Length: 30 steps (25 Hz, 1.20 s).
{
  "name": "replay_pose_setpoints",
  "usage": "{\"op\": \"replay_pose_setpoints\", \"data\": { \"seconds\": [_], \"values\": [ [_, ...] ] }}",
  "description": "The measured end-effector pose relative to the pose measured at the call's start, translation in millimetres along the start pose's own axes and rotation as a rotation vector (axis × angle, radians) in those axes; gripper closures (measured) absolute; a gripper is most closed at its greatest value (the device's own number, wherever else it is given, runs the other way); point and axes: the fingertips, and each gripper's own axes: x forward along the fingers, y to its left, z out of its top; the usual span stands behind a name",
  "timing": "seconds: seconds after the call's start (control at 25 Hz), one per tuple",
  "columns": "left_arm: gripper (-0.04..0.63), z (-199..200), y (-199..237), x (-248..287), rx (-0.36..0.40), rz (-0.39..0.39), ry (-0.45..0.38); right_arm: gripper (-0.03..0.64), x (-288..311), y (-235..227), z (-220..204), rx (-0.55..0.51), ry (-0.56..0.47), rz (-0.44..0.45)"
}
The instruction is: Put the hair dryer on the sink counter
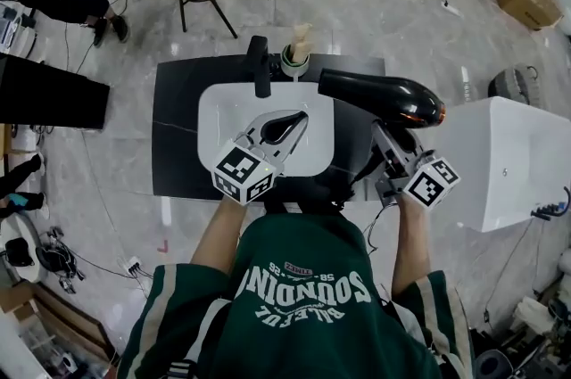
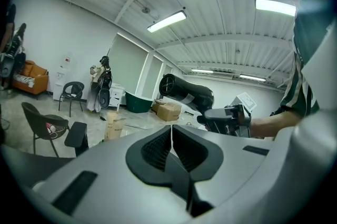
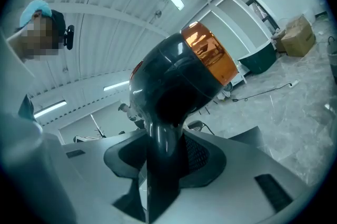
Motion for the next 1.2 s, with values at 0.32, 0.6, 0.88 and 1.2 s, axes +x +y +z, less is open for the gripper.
{"op": "replay_pose_setpoints", "data": {
  "seconds": [0.32,0.6,0.88,1.2],
  "values": [
    [0.58,-7.5,9.7,10.5,-0.017,0.038,0.014,0.433,19.5,-37.8,-7.2,0.016,0.069,-0.011],
    [0.58,-9.7,13.9,13.4,-0.021,0.07,0.029,0.433,30.0,-74.4,-22.6,0.041,0.128,-0.027],
    [0.58,-14.1,17.9,17.9,-0.031,0.09,0.04,0.433,40.2,-115.7,-51.3,0.068,0.225,-0.067],
    [0.58,-19.0,23.0,28.2,-0.047,0.097,0.059,0.433,63.4,-148.3,-68.7,0.113,0.313,-0.078]
  ]
}}
